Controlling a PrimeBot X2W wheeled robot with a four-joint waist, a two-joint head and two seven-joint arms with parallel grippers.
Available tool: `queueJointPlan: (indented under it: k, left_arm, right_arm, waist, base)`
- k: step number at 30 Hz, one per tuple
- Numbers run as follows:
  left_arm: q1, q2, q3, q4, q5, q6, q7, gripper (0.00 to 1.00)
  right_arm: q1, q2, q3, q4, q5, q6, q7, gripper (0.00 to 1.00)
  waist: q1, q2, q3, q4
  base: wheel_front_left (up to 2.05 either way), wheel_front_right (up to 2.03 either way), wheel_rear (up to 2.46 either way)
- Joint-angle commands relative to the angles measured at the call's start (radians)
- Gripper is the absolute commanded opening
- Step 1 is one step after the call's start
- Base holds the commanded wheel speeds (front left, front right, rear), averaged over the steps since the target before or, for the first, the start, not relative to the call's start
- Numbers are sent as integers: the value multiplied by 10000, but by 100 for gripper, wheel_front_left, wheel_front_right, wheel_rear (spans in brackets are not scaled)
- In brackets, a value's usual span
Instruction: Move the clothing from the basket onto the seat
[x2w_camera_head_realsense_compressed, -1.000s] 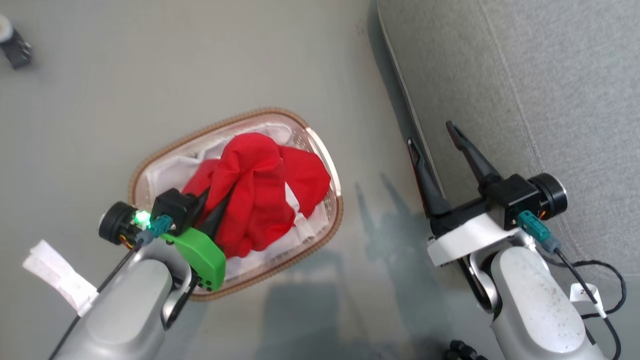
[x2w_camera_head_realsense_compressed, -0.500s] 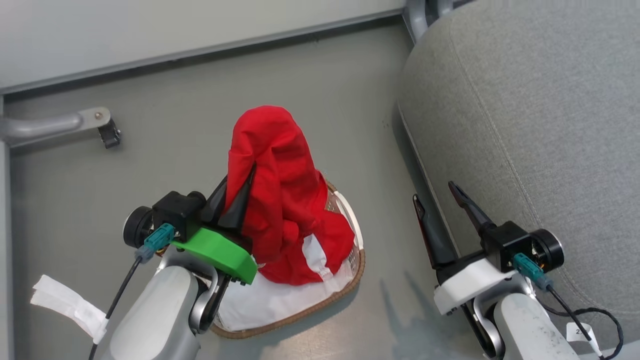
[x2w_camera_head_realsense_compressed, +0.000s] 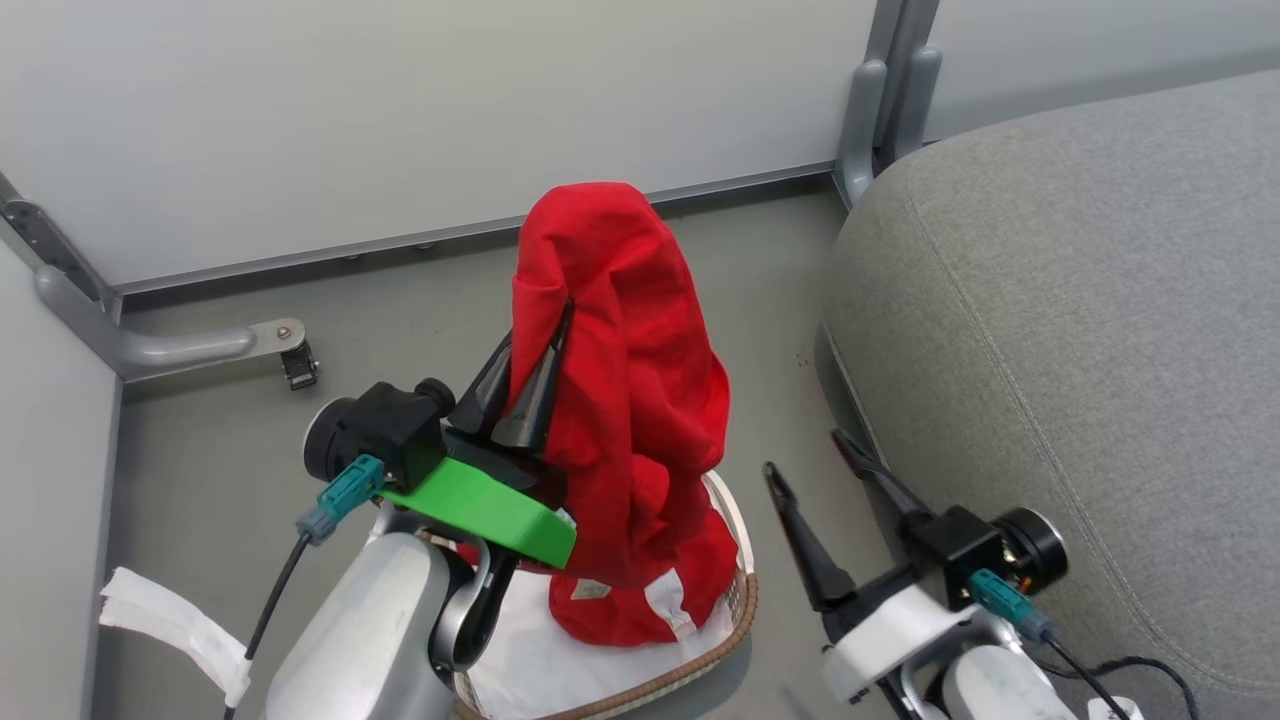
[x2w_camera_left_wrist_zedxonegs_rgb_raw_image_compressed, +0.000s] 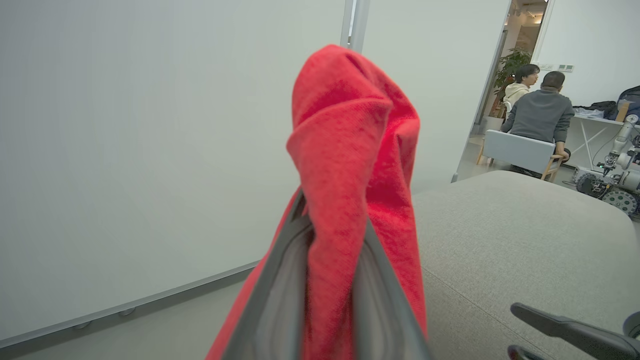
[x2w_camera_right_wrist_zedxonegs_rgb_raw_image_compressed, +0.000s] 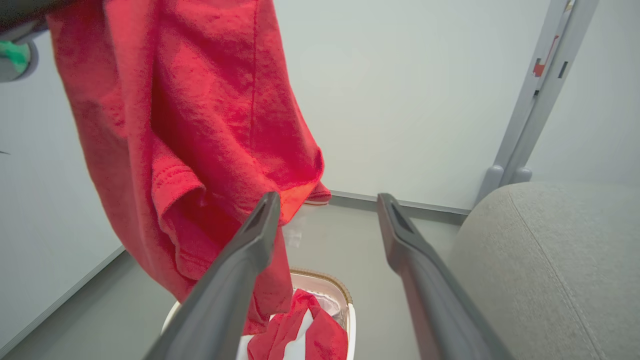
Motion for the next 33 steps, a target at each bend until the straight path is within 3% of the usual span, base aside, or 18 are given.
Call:
queueJointPlan:
  k: [1, 9, 16, 27, 28, 29, 33]
  left_arm:
    - [47, -36, -33, -85, 25, 19, -35, 0]
    - [135, -209, -638, -360, 71, 19, -36, 0]
    - [-81, -348, -1392, -579, -112, 19, -37, 0]
    - [-303, -350, -2423, -775, -635, 19, -37, 0]
    - [-310, -335, -2452, -795, -663, 19, -37, 0]
    - [-321, -319, -2476, -826, -686, 19, -37, 0]
    - [-280, -237, -2380, -911, -748, 19, -37, 0]
  right_arm:
    - [-307, -9, 325, -205, 66, -10, -48, 100]
    - [-1772, -28, 2227, -775, -252, -10, -48, 100]
    - [-2463, -8, 1881, 494, -745, -10, -34, 100]
    - [-2805, -23, 2225, 2479, 380, -10, -35, 100]
    - [-2804, -25, 2229, 2570, 495, -10, -35, 65]
    - [-2837, -23, 2240, 2635, 625, -10, -34, 1]
    - [-2926, -26, 2207, 2787, 906, -10, -35, 0]
  waist:
    - [1, -1, -104, 148]
    - [1, -1, -143, 444]
    - [1, -1, -143, 920]
    - [1, -1, -91, 1598]
    - [1, -1, -82, 1627]
    - [1, -1, -69, 1660]
    - [1, -1, 33, 1682]
  base:
    - [0, 0, 0]
    - [0, 0, 0]
    - [0, 0, 0]
    - [0, 0, 0]
    - [0, 0, 0]
    - [0, 0, 0]
    - [0, 0, 0]
